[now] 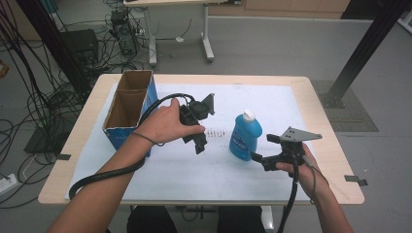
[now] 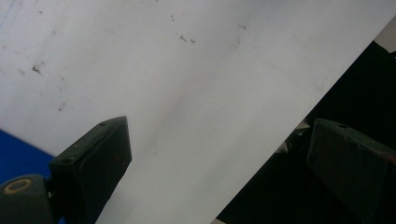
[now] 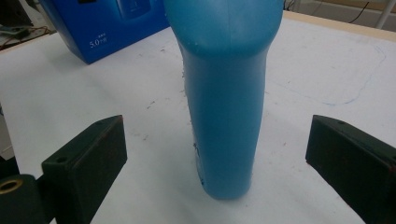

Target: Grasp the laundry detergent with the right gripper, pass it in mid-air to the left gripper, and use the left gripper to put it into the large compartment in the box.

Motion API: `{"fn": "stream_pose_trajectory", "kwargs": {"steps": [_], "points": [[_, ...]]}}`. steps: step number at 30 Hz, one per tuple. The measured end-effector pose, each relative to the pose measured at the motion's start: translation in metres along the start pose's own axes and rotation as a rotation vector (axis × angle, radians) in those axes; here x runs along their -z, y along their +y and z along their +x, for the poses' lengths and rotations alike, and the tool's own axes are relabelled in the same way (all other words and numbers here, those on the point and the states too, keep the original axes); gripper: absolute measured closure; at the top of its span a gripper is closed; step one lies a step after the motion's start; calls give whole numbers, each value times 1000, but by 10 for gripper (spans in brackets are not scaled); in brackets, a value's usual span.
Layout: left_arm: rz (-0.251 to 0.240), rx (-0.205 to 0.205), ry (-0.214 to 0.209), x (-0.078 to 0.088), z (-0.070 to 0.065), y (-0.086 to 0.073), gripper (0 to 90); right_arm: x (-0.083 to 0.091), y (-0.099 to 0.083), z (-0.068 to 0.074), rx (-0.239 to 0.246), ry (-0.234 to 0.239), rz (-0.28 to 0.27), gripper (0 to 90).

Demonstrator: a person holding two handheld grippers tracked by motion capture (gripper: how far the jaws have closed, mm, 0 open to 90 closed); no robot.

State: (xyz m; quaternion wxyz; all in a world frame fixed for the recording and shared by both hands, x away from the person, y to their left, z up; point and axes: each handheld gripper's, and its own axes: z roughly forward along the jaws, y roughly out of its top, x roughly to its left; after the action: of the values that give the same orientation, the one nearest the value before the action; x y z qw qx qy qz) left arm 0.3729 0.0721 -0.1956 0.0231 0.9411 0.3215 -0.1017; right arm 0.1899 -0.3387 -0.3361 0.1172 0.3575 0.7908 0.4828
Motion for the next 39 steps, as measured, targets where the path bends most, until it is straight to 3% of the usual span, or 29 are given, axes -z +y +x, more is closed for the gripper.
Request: {"fn": "stream_pose_trajectory", "kwargs": {"steps": [39], "points": [[-7, -3, -7, 0, 1, 2, 67, -1, -1, 0, -5, 1, -5, 54]]}}
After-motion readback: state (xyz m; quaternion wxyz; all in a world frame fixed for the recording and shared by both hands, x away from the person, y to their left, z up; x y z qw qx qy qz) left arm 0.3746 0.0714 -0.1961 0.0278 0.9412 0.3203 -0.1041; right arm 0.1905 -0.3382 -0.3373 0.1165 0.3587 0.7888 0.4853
